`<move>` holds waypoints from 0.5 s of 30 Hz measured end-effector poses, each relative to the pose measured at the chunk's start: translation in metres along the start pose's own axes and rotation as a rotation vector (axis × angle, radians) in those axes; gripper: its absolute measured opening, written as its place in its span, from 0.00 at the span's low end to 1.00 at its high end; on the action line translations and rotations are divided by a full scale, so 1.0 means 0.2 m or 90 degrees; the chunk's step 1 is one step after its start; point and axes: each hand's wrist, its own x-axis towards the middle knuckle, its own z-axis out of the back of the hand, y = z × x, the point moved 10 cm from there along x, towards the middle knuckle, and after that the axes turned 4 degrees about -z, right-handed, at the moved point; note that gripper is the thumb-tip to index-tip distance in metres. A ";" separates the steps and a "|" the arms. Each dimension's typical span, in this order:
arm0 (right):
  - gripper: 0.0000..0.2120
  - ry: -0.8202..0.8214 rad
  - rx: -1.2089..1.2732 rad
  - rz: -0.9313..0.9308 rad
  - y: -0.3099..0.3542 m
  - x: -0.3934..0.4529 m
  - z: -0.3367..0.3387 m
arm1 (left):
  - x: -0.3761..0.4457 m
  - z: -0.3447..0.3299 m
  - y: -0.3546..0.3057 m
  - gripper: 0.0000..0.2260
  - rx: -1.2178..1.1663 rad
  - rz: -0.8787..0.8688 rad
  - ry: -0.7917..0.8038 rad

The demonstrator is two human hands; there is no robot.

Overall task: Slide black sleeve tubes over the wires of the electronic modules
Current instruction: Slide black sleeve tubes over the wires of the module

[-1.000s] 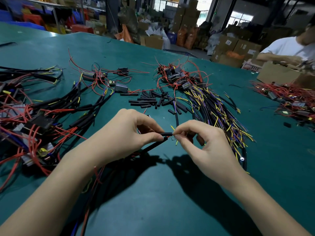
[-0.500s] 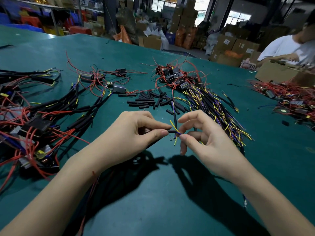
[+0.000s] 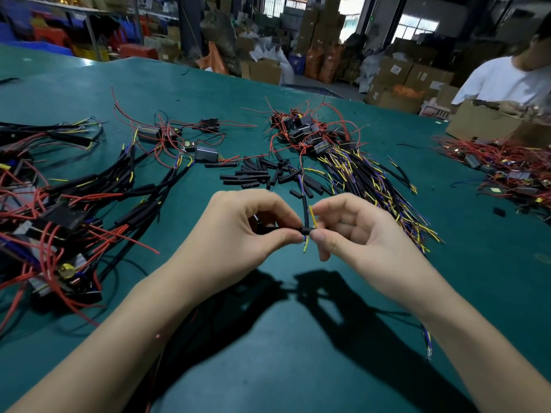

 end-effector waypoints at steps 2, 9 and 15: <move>0.07 0.015 0.000 -0.029 -0.03 0.00 -0.01 | 0.00 -0.03 -0.02 0.04 0.015 -0.024 0.036; 0.05 0.024 -0.017 0.016 0.01 -0.01 -0.03 | -0.01 -0.05 0.01 0.05 -0.057 -0.002 0.031; 0.06 0.038 -0.095 0.051 0.02 0.00 -0.02 | -0.01 -0.05 -0.01 0.07 -0.069 -0.002 0.014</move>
